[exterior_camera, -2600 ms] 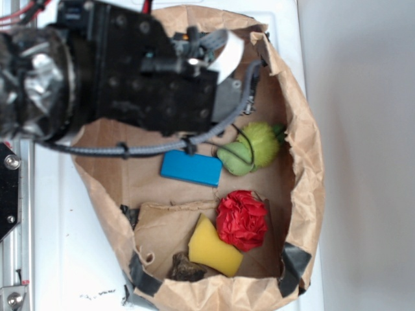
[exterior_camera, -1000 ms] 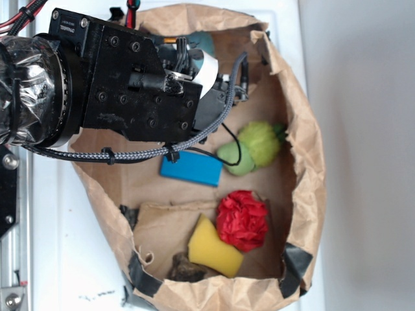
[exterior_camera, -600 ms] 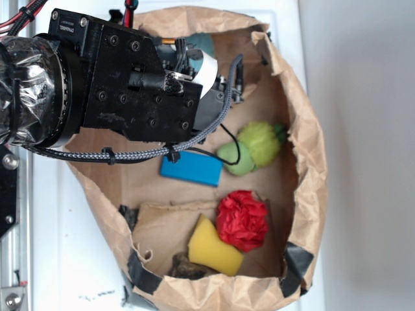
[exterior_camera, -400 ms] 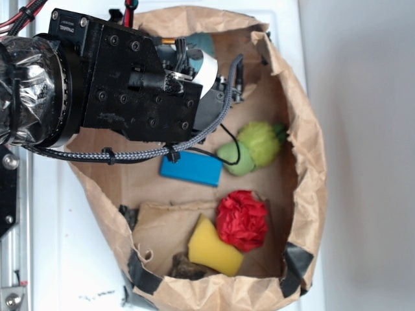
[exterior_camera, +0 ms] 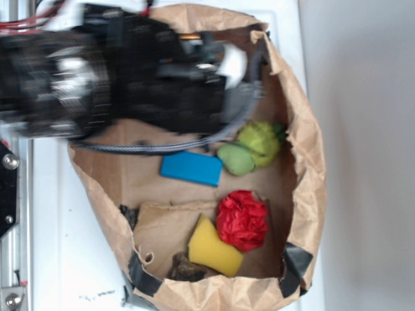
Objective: Grab the blue cloth.
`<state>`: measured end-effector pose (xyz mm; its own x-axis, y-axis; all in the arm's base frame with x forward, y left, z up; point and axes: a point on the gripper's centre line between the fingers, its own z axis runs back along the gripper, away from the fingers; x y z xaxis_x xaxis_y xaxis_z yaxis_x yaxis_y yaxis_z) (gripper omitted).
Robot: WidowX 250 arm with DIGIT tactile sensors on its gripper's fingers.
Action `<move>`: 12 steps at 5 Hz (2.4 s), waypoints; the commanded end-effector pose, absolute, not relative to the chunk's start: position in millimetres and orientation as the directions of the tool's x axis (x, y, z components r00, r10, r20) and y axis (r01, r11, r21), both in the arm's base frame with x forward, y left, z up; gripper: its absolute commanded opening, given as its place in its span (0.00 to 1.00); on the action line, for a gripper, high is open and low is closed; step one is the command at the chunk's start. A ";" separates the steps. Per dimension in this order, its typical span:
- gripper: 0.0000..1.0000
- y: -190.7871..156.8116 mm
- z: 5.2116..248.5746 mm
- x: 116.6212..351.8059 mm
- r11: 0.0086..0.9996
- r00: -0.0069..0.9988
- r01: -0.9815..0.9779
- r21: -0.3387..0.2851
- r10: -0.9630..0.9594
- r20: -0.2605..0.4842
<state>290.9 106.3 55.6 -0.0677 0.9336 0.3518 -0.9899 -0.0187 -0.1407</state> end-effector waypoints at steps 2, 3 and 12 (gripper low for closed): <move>1.00 112.1 62.7 320.1 -0.040 -0.118 -0.976 -0.214 0.923 0.365; 1.00 114.4 58.2 312.7 -0.017 -0.103 -0.975 -0.220 0.918 0.383; 0.00 121.8 53.4 283.5 0.021 -0.064 -0.976 -0.218 0.924 0.377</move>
